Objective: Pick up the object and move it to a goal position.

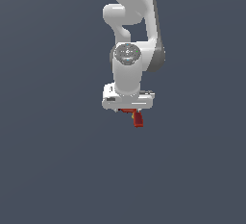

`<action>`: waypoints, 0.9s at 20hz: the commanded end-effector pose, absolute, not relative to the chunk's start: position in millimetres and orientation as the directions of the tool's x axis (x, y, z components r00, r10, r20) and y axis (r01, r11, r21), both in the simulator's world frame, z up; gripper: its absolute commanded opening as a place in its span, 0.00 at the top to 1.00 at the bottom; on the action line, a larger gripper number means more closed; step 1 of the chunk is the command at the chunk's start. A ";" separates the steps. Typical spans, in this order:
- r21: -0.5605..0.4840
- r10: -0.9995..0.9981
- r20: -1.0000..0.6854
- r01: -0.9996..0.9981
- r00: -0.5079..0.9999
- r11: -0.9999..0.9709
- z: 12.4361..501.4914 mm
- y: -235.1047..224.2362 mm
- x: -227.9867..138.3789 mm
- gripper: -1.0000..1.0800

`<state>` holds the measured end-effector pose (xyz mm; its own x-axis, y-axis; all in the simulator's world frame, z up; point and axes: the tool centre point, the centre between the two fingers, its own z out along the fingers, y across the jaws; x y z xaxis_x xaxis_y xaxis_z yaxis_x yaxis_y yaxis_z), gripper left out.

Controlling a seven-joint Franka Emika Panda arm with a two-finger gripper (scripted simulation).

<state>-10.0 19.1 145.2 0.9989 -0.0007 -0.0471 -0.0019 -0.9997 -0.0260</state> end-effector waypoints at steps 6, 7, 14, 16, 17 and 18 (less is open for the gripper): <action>-0.018 0.004 -0.050 0.003 0.999 -1.000 142.9 8.6 -11.4 0.00; -0.017 0.005 -0.050 0.004 0.999 -1.000 142.5 6.7 -11.7 0.00; -0.020 0.006 -0.049 0.005 0.999 -1.000 141.1 7.5 -11.5 0.00; -0.027 0.006 -0.044 0.005 0.999 -1.000 138.6 9.6 -11.1 0.00; -0.032 0.007 -0.042 0.006 0.999 -0.999 136.8 11.1 -10.9 0.00; -0.038 0.007 -0.038 0.006 0.999 -0.999 134.8 12.7 -10.6 0.00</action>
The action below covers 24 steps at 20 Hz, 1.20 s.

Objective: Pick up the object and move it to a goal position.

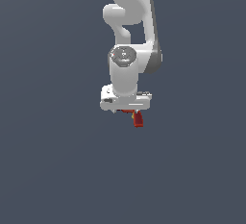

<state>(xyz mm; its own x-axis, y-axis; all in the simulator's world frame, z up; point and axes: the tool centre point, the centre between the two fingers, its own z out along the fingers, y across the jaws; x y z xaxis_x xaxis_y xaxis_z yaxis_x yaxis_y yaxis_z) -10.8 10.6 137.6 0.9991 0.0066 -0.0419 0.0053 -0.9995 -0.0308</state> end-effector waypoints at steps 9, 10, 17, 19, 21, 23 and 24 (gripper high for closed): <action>-0.122 0.003 0.014 0.005 1.000 -0.993 104.2 37.2 -7.4 0.00; -0.134 0.000 0.023 0.003 1.000 -0.991 99.6 40.7 -7.2 0.00; -0.212 -0.033 0.081 -0.015 0.996 -0.977 69.0 62.5 -7.6 0.00; -0.226 -0.043 0.093 -0.021 0.995 -0.974 62.9 66.3 -8.2 0.00; -0.237 -0.052 0.102 -0.026 0.993 -0.971 57.9 69.4 -8.9 0.00; -0.245 -0.059 0.110 -0.031 0.992 -0.969 54.0 71.6 -9.5 0.00; -0.248 -0.062 0.113 -0.033 0.992 -0.968 52.4 72.5 -9.7 0.00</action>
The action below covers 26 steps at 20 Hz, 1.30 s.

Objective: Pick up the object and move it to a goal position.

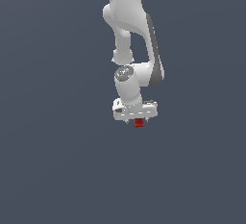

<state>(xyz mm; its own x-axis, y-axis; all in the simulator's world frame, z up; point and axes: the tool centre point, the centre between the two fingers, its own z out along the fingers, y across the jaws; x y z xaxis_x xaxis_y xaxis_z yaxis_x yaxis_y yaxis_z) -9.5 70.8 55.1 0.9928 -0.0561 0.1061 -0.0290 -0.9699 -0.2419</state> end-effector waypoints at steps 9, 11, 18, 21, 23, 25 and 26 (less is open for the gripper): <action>-0.256 -0.070 0.119 -0.037 0.990 -0.966 47.3 74.9 -10.5 0.00; -0.256 -0.070 0.119 -0.037 0.990 -0.966 43.6 76.0 -10.0 0.00; -0.257 -0.071 0.120 -0.038 0.990 -0.966 21.9 81.7 -7.8 0.00; -0.257 -0.071 0.120 -0.038 0.990 -0.966 19.1 82.5 -7.7 0.00; -0.257 -0.071 0.120 -0.038 0.990 -0.966 19.1 82.5 -7.7 1.00; -0.257 -0.071 0.120 -0.038 0.990 -0.966 19.1 82.5 -7.7 1.00; -0.257 -0.071 0.120 -0.038 0.990 -0.966 19.1 82.5 -7.7 1.00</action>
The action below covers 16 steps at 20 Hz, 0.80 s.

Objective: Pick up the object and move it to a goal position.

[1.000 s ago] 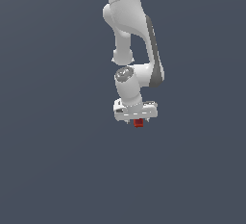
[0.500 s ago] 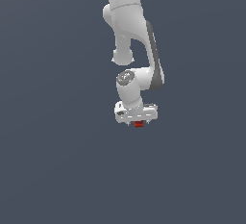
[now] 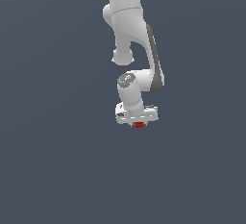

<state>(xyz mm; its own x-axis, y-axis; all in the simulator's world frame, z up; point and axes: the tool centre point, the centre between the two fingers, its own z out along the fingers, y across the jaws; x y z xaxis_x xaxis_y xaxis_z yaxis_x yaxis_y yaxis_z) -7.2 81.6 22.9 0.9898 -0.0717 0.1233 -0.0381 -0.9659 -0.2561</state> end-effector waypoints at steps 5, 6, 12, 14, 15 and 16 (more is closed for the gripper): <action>-0.257 -0.071 0.120 -0.038 0.990 -0.966 19.1 82.5 -7.7 1.00; -0.256 -0.071 0.124 -0.037 0.990 -0.966 23.0 82.0 -6.9 1.00; -0.256 -0.071 0.124 -0.037 0.990 -0.966 26.4 89.2 -0.5 1.00; -0.256 -0.071 0.124 -0.037 0.990 -0.966 28.9 94.7 4.4 1.00; -0.256 -0.071 0.124 -0.037 0.990 -0.966 30.3 98.1 7.3 1.00; -0.256 -0.071 0.124 -0.037 0.990 -0.966 31.9 101.6 10.5 1.00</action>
